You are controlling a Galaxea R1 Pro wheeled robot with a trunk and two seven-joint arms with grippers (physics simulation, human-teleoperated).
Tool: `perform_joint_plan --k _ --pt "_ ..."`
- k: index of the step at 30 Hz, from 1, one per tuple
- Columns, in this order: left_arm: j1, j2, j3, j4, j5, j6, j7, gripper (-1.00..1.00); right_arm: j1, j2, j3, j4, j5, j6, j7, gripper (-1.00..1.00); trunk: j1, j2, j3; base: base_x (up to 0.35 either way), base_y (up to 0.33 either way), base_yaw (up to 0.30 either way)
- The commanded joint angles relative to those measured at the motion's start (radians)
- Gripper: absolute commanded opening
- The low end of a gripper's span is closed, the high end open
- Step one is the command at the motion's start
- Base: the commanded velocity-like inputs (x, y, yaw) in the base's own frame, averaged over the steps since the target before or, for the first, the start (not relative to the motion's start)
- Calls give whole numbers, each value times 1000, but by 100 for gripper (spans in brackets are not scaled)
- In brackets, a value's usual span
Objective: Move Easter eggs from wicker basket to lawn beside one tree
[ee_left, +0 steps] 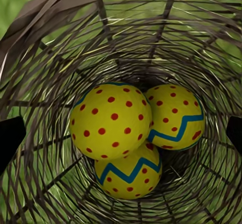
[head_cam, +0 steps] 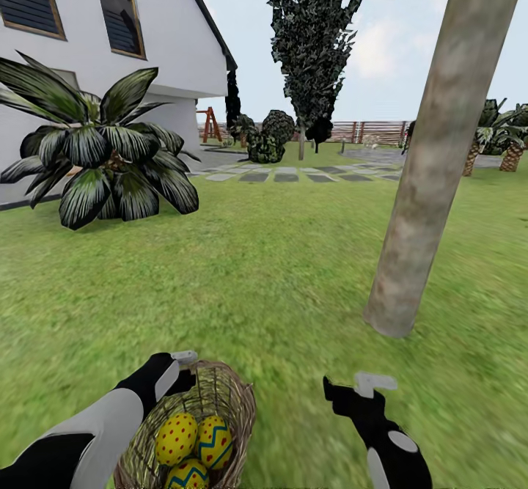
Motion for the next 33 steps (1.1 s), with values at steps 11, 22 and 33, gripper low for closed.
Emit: perform_joint_plan --k 11,22,33 --pt "0 -1 5 -2 14 -17 7 100 22 -3 25 -21 -5 12 -5 100 42 -78 -36 0 0 0" --pt "0 -1 5 -2 11 -58 7 100 23 -3 25 -21 -5 12 -6 100 84 -155 -70 0 0 0" --pt "0 -1 5 -2 11 -62 7 100 23 -3 25 -21 -5 13 -8 100 126 -232 -105 0 0 0"
